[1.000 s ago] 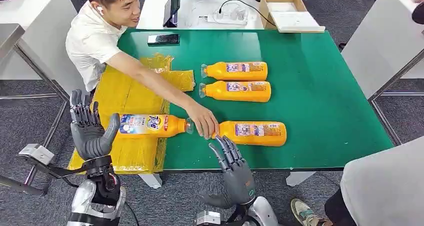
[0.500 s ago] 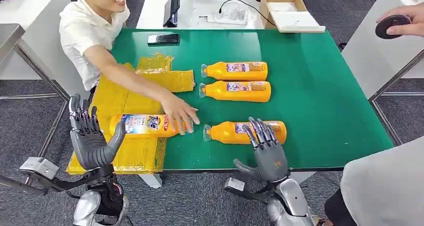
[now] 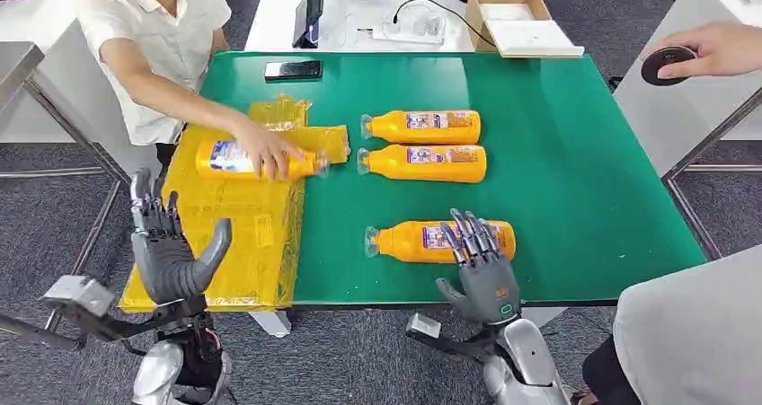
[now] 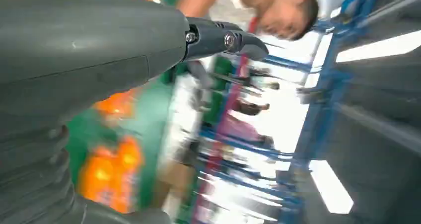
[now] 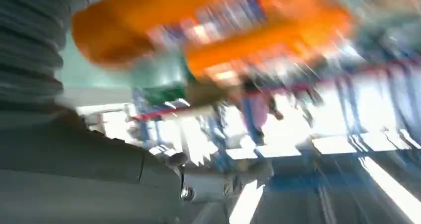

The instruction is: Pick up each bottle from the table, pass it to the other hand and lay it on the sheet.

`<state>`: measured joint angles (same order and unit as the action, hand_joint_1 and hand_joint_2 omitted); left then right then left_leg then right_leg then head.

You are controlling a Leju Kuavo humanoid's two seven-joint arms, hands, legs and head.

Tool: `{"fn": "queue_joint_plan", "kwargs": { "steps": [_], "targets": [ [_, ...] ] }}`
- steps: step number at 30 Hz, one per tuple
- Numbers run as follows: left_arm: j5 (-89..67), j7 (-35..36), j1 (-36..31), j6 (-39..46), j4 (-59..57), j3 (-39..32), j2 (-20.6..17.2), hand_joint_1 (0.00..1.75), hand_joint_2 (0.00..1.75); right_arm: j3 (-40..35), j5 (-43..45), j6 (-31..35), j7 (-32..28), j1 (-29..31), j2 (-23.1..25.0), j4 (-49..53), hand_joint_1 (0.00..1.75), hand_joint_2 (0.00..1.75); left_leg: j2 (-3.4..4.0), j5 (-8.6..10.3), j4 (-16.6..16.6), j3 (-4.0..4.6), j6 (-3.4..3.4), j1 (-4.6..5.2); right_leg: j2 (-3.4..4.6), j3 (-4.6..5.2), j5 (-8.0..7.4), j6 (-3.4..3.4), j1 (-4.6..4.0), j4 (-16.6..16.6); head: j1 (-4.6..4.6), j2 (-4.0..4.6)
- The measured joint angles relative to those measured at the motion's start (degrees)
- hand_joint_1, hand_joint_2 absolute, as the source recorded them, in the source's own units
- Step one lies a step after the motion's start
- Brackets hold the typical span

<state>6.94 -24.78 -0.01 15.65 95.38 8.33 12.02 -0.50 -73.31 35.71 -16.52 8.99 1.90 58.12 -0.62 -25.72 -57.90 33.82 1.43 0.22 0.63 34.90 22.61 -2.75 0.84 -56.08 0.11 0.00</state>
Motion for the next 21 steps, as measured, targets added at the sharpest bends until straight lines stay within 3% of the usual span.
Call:
{"fn": "queue_joint_plan", "kwargs": {
  "steps": [2, 4, 6, 21],
  "targets": [
    [-2.7, -1.1, 0.3, 1.8, -2.6, 3.2, 0.0, 0.00, 1.75, 0.0, 1.0, 0.5, 5.7, 4.0, -2.0, -9.6, 0.00, 1.75, -0.15, 0.12, 0.0, 0.08, 0.15, 0.09, -0.05, -0.02, 0.04, -0.03, 0.11, 0.0, -0.11, 0.00],
    [-2.8, -1.6, 0.8, 2.4, -4.0, 5.3, -0.1, 0.00, 1.75, 0.1, 1.6, 0.7, 5.7, 7.4, -3.8, -15.7, 0.00, 1.75, -0.26, 0.15, 0.0, 0.12, 0.21, 0.11, -0.18, -0.03, -0.06, -0.10, 0.13, 0.0, -0.13, 0.00],
    [-2.8, -1.7, 0.8, 2.8, -5.2, 6.1, -0.3, 0.00, 1.75, 0.1, 1.6, 0.7, 5.9, 10.3, -4.5, -20.4, 0.00, 1.75, 0.08, 0.07, 0.0, -0.08, 0.15, 0.12, 0.02, -0.08, -0.09, -0.11, 0.13, 0.0, -0.09, 0.00],
    [-2.5, 0.0, 0.6, 2.3, -7.1, 9.0, -1.1, 0.00, 1.75, -0.3, 0.9, -0.7, 9.7, 16.3, -4.9, -29.9, 0.00, 1.75, 0.07, 0.04, 0.0, -0.76, 0.15, 0.11, 0.02, -0.74, -0.05, -0.08, 0.11, 0.1, -0.09, 0.02]
  ]
}}
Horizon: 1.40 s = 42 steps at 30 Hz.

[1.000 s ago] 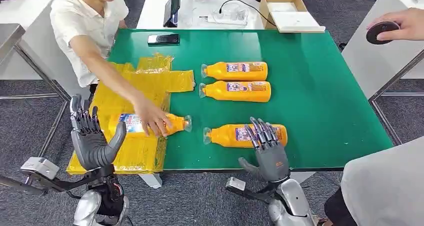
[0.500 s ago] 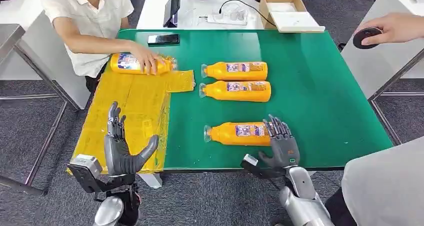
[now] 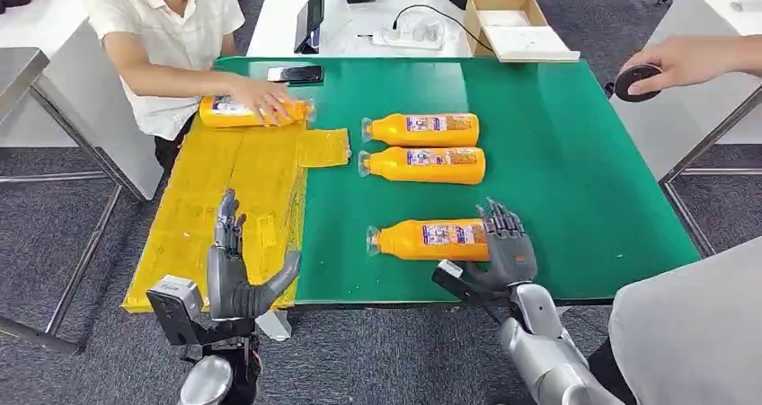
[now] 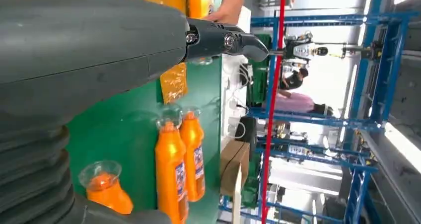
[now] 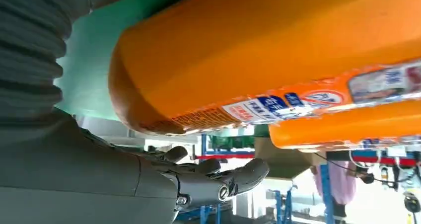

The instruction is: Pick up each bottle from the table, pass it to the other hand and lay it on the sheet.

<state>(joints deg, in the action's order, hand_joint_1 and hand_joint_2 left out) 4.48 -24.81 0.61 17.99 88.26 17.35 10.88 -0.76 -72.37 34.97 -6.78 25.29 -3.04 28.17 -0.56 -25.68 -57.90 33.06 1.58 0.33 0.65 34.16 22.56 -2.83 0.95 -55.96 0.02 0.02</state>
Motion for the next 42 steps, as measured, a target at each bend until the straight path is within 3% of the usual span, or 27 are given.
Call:
{"fn": "queue_joint_plan", "kwargs": {
  "steps": [5, 6, 7, 8, 18, 24, 29, 35, 42],
  "targets": [
    [0.0, 0.2, -0.1, -0.4, -0.3, 1.0, -0.2, 0.00, 1.75, -0.8, -1.2, -1.1, 1.1, 1.1, -0.1, -1.3, 0.00, 1.75, 0.01, 0.00, 0.0, -0.07, 0.00, 0.00, 0.00, -0.08, -0.01, -0.01, 0.00, 0.0, 0.00, -0.02],
    [0.0, 0.2, -0.2, -0.4, -0.3, 1.2, -0.2, 0.00, 1.75, -0.9, -1.3, -1.5, 1.2, 1.3, -0.1, -1.5, 0.45, 1.75, 0.01, 0.00, 0.0, -0.07, 0.00, 0.00, 0.00, -0.08, -0.01, -0.01, 0.00, 0.0, 0.00, 0.00],
    [0.0, 0.3, -0.2, -0.5, -0.4, 1.4, -0.2, 0.00, 1.75, -1.2, -1.3, -2.1, 1.3, 1.5, -0.1, -1.7, 1.52, 1.75, 0.01, 0.00, 0.0, -0.07, 0.00, 0.00, 0.00, -0.09, -0.02, -0.01, 0.00, 0.0, 0.00, -0.02],
    [0.2, 0.5, -0.3, -0.5, -0.4, 1.6, -0.2, 0.00, 1.75, -1.3, -1.2, -2.6, 1.3, 1.6, -0.1, -1.9, 1.75, 1.75, 0.02, 0.00, 0.0, -0.08, 0.00, 0.00, 0.00, -0.09, -0.02, -0.01, -0.01, 0.0, 0.00, 0.00],
    [3.0, 2.3, -2.4, -2.9, -1.8, 2.8, -0.5, 0.00, 1.75, -2.4, 1.4, -15.3, 0.8, 3.9, -0.7, -4.5, 1.75, 1.75, 0.10, -0.03, 0.0, -0.41, -0.02, -0.01, 0.10, -0.16, -0.02, 0.00, -0.03, 0.0, 0.00, 0.00],
    [4.0, 2.6, -2.9, -3.7, -2.3, 3.2, -0.6, 0.00, 1.75, -2.0, 8.4, -20.0, -4.8, 4.8, -0.9, -4.7, 1.75, 1.75, 0.11, -0.28, 0.0, -0.80, 0.02, -0.02, 0.16, -0.24, 0.16, -0.02, -0.07, 0.0, -0.02, -0.02],
    [4.1, 2.0, -2.9, -3.2, -2.3, 3.2, -0.7, 0.00, 1.75, -1.1, 13.6, -20.1, -10.1, 4.3, -0.7, -4.7, 1.75, 1.75, 0.35, -0.27, 0.0, -0.74, 0.01, -0.08, 0.37, -0.65, 0.04, 0.03, -0.12, 0.0, -0.02, -0.02],
    [3.8, 0.3, -2.1, 0.2, -2.1, 3.2, -0.7, 0.00, 1.75, 0.0, 19.4, -17.2, -16.7, 2.9, 0.9, -4.3, 1.75, 1.75, 0.32, -0.27, 0.0, -0.55, -0.01, -0.13, 0.35, -0.48, 0.06, 0.05, -0.16, 0.0, -0.02, -0.02],
    [4.6, 1.3, -0.3, 5.3, -1.9, 2.5, 0.0, 0.00, 1.75, 0.9, 32.3, -12.5, -24.0, -1.9, 4.6, 1.6, 1.75, 1.75, 0.31, -0.23, 0.0, -0.13, -0.01, -0.15, 0.33, -0.11, 0.05, 0.06, -0.15, 0.0, 0.00, 0.00]
  ]
}}
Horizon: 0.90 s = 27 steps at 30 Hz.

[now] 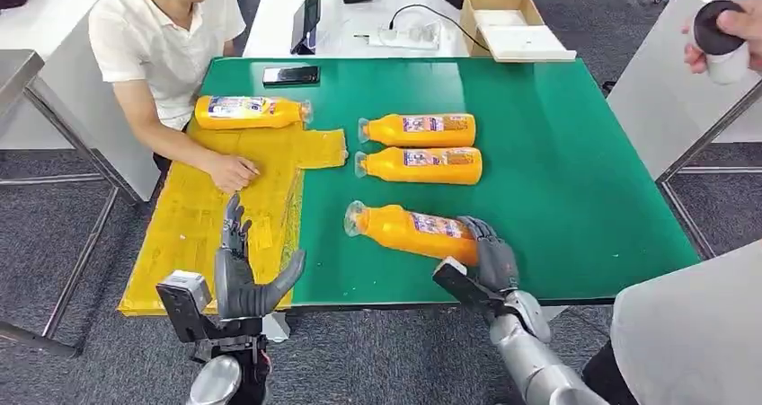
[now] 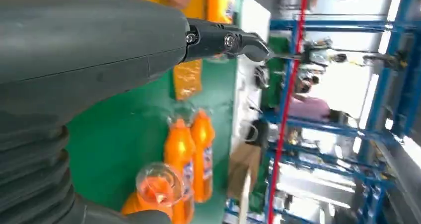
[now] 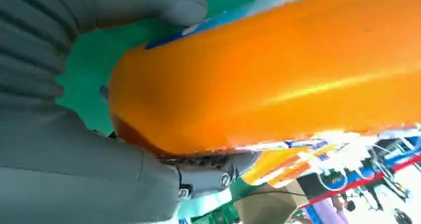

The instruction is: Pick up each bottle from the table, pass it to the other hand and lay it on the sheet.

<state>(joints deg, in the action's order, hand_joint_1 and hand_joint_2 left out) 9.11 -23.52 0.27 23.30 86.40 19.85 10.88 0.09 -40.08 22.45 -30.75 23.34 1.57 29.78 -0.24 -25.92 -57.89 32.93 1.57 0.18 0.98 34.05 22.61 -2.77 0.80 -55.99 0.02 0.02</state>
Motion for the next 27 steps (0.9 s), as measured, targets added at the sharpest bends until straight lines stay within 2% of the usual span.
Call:
{"fn": "queue_joint_plan", "kwargs": {
  "steps": [3, 8, 16, 21, 27],
  "targets": [
    [0.5, 0.7, 1.3, -1.2, -0.5, 0.3, 0.0, 0.00, 1.75, 0.0, 6.5, 0.0, -0.7, -3.4, 1.4, 5.5, 1.75, 1.75, -0.20, 0.01, 0.0, 0.25, 0.01, 0.00, -0.07, 0.17, 0.02, -0.01, 0.01, 0.0, 0.00, 0.00],
    [0.4, 1.1, 2.2, -2.1, -0.9, 0.6, 0.0, 0.00, 1.75, 0.0, 8.3, -0.1, -1.1, -5.9, 2.3, 10.2, 1.75, 1.75, -0.23, 0.01, 0.0, 0.57, 0.02, 0.02, -0.10, 0.46, 0.02, -0.01, 0.03, 0.0, 0.00, -0.02],
    [-0.9, 4.0, 2.6, -11.1, -3.3, 5.0, -1.9, 0.00, 1.75, -1.7, 18.4, -3.1, -0.8, -10.4, 4.2, 21.0, 1.75, 1.75, -0.31, 0.01, 0.0, 0.74, 0.01, 0.04, -0.20, 0.60, 0.11, -0.13, 0.04, 0.0, 0.00, -0.02],
    [1.8, 3.7, 2.4, -13.2, -5.7, 6.6, -2.6, 0.00, 1.75, -6.7, 19.0, -3.9, 1.6, -13.2, 5.6, 27.6, 1.75, 1.75, -0.29, 0.00, 0.0, 0.77, -0.01, 0.00, -0.19, 0.71, 0.12, -0.12, 0.02, 0.0, 0.02, -0.02],
    [3.6, 2.7, 2.4, -13.9, -6.3, 6.9, -2.9, 0.00, 1.75, -10.9, 18.4, -5.2, 2.4, -13.9, 6.3, 29.5, 1.75, 1.75, -0.30, 0.00, 0.0, 0.81, 0.00, -0.01, -0.20, 0.70, 0.12, -0.11, 0.03, 0.0, -0.02, -0.02]
  ]
}}
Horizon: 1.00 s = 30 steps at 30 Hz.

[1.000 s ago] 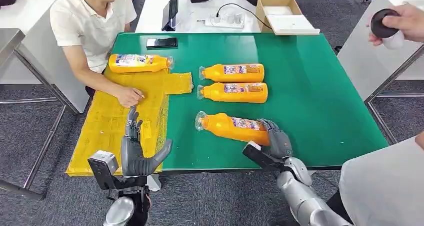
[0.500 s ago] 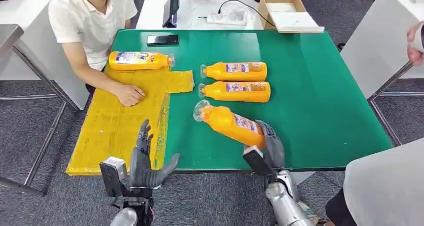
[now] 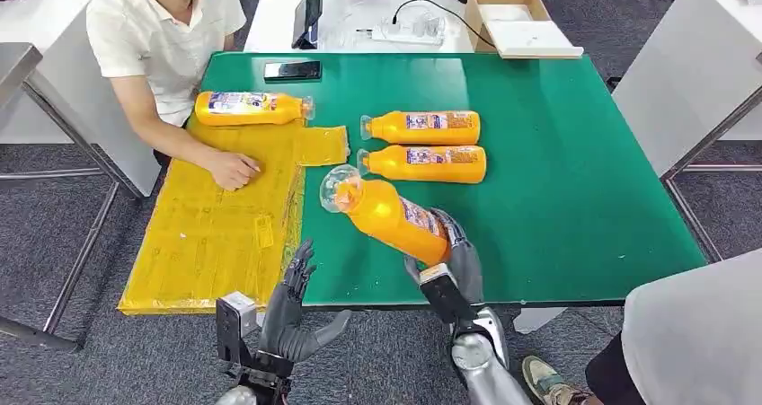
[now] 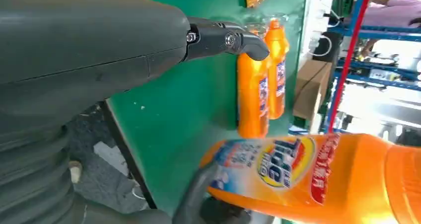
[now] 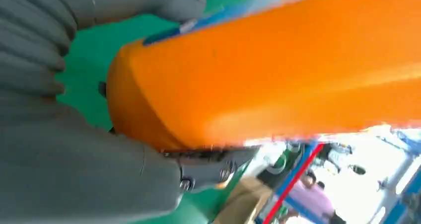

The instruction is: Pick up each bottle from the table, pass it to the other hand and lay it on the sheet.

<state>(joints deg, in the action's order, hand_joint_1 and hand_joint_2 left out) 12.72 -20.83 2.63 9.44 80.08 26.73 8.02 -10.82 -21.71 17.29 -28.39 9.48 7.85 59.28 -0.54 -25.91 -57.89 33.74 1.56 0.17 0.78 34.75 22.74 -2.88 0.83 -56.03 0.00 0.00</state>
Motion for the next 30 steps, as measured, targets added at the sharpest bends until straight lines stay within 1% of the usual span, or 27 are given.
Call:
{"fn": "queue_joint_plan", "kwargs": {
  "steps": [3, 7, 11, 17, 23, 24, 25, 30],
  "targets": [
    [1.5, 0.1, -0.3, 0.2, 0.0, 0.0, 0.0, 0.00, 1.75, -4.1, -1.3, -0.5, -0.2, -0.5, 1.2, -0.2, 1.75, 1.75, 0.01, 0.00, 0.0, 0.00, 0.00, 0.00, 0.00, 0.01, 0.00, 0.00, 0.00, 0.0, 0.02, 0.00],
    [10.4, 2.3, -0.7, -2.2, -0.1, -0.4, 0.5, 0.00, 1.75, -10.5, -2.3, -1.1, -0.2, -1.0, 2.6, -0.5, 1.75, 1.75, -0.02, 0.00, 0.0, 0.02, 0.00, -0.03, 0.00, 0.04, 0.01, 0.01, -0.02, 0.0, 0.02, 0.00],
    [13.5, 1.0, -0.9, -0.9, 0.9, -1.0, 1.4, 0.00, 1.75, -16.2, -2.1, -1.5, -0.4, -1.1, 3.3, -1.4, 1.75, 1.75, -0.04, 0.00, 0.0, 0.05, 0.00, -0.04, -0.01, 0.06, 0.02, 0.01, -0.02, 0.0, 0.02, 0.00],
    [18.9, 1.3, -0.6, -1.2, 3.7, -1.0, 1.9, 0.00, 1.75, -20.6, 0.3, -2.8, -0.4, -0.5, 4.1, -3.2, 1.75, 1.75, -0.03, 0.00, 0.0, 0.06, 0.00, -0.02, 0.00, 0.07, 0.02, 0.01, -0.01, 0.0, 0.02, 0.02],
    [20.4, 1.6, 0.2, -1.2, 5.2, -1.8, 1.9, 0.00, 1.75, -22.2, 1.2, -3.0, -0.4, 0.9, 4.6, -5.2, 1.75, 1.75, -0.02, 0.00, 0.0, 0.06, -0.01, -0.03, 0.00, 0.09, 0.02, 0.02, -0.02, 0.0, 0.02, 0.00],
    [20.2, 1.3, 0.3, -1.2, 5.4, -1.9, 1.9, 1.55, 1.75, -22.5, 1.2, -3.0, -0.4, 1.0, 4.6, -5.3, 1.75, 1.75, -0.01, 0.00, 0.0, 0.06, -0.01, -0.03, 0.00, 0.09, 0.02, 0.02, -0.02, 0.0, 0.02, 0.00],
    [19.8, 0.9, 0.5, -1.2, 5.6, -1.9, 1.8, 1.75, 1.75, -22.7, 1.4, -3.2, -0.4, 1.2, 4.7, -5.5, 1.75, 1.75, 0.00, 0.00, 0.0, 0.06, -0.01, -0.03, 0.00, 0.10, 0.02, 0.02, -0.02, 0.0, 0.00, 0.02],
    [17.4, -2.2, 1.0, 1.6, 6.1, -2.0, 1.8, 1.75, 1.75, -24.1, 2.4, -4.1, 1.0, 2.2, 5.2, -6.8, 1.75, 1.75, 0.02, 0.00, 0.0, 0.06, -0.01, -0.03, 0.00, 0.13, 0.02, 0.02, -0.02, 0.0, 0.02, 0.00]
  ]
}}
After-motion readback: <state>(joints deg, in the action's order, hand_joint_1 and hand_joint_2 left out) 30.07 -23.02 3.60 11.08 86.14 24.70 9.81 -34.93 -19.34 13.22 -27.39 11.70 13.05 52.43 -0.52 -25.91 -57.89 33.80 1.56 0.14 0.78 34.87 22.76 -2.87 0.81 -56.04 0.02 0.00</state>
